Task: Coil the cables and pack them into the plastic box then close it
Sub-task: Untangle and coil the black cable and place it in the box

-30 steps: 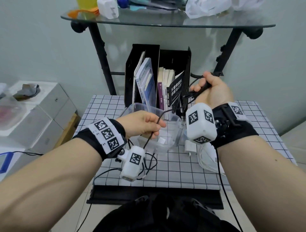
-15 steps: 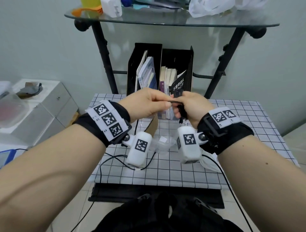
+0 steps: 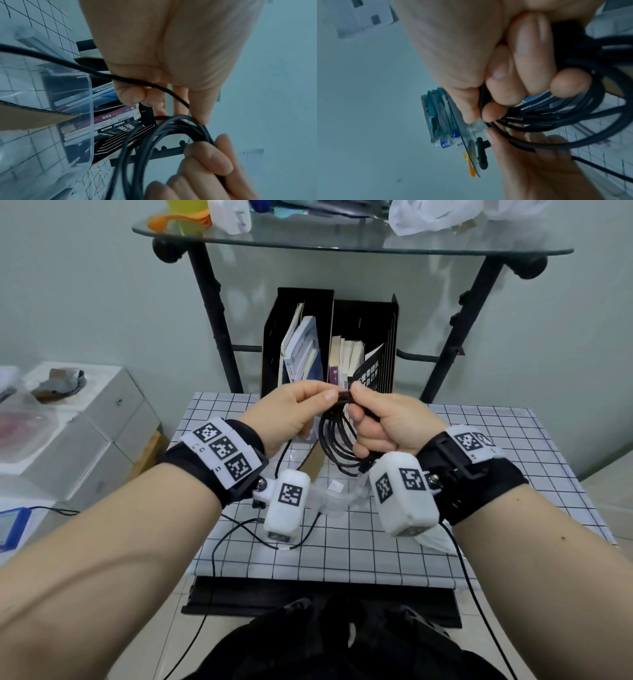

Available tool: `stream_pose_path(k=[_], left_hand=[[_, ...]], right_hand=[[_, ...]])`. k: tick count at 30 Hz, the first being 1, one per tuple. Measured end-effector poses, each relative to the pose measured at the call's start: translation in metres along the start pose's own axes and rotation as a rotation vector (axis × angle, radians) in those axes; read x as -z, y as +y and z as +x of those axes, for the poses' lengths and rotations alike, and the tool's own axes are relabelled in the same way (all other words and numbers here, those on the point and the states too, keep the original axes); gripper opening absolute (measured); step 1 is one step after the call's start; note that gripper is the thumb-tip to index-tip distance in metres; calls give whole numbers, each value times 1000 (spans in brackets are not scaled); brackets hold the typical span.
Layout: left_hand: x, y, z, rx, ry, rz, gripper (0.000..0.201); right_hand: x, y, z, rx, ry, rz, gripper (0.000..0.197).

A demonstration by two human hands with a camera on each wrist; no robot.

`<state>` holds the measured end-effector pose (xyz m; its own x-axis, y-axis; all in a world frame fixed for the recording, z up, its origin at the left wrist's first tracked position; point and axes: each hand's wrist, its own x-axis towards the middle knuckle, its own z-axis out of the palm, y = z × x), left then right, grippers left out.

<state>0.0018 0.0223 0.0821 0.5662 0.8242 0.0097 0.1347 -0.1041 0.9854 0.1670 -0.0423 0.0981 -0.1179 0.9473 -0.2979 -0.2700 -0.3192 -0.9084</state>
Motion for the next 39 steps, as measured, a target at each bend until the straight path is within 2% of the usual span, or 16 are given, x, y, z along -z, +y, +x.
stream_pose_path(k=[3, 6, 7, 10, 14, 19, 22, 24, 26, 28, 30, 32, 33, 36, 39], left_hand=[[-6, -2, -1, 70, 2, -20, 33], [-15, -1, -1, 118, -24, -141, 70], [-18, 0, -2, 88, -34, -170, 68], [-22, 7, -2, 8, 20, -138, 35], [-20, 10, 3, -64, 41, -124, 42], [-15, 11, 4, -168, 29, 115, 28], [-11, 15, 6, -186, -50, 360, 22], [-10, 19, 6, -204, -119, 432, 25], [-13, 22, 6, -190, -147, 392, 23], [-13, 19, 6, -105, -127, 264, 24], [-11, 15, 5, 38, -118, 70, 38], [-9, 8, 5, 110, -115, 51, 52], [-9, 4, 4, 116, -111, 68, 53], [-10, -8, -1, 107, -98, 80, 32], [-13, -19, -4, 150, -110, 111, 25]], right_hand=[[0, -5, -5, 38, -28, 121, 45], [-4, -8, -7, 107, -62, 208, 45], [-5, -9, -6, 123, -65, 231, 45], [-6, -11, -5, 139, -65, 265, 47], [-7, -9, -4, 149, -44, 297, 44], [-3, -5, -5, 47, 29, 377, 37], [-2, -3, -8, -8, 77, 262, 31], [-2, -2, -8, -8, 100, 148, 33], [-1, -1, -7, 5, 93, 98, 36], [1, -1, -4, 27, 65, 130, 38], [7, -1, -1, 37, 25, 238, 41], [14, -5, 3, 50, 21, 362, 42], [19, -8, 5, 68, 48, 403, 43], [30, -16, 7, 151, 193, 483, 43], [36, -18, 10, 213, 365, 556, 42]])
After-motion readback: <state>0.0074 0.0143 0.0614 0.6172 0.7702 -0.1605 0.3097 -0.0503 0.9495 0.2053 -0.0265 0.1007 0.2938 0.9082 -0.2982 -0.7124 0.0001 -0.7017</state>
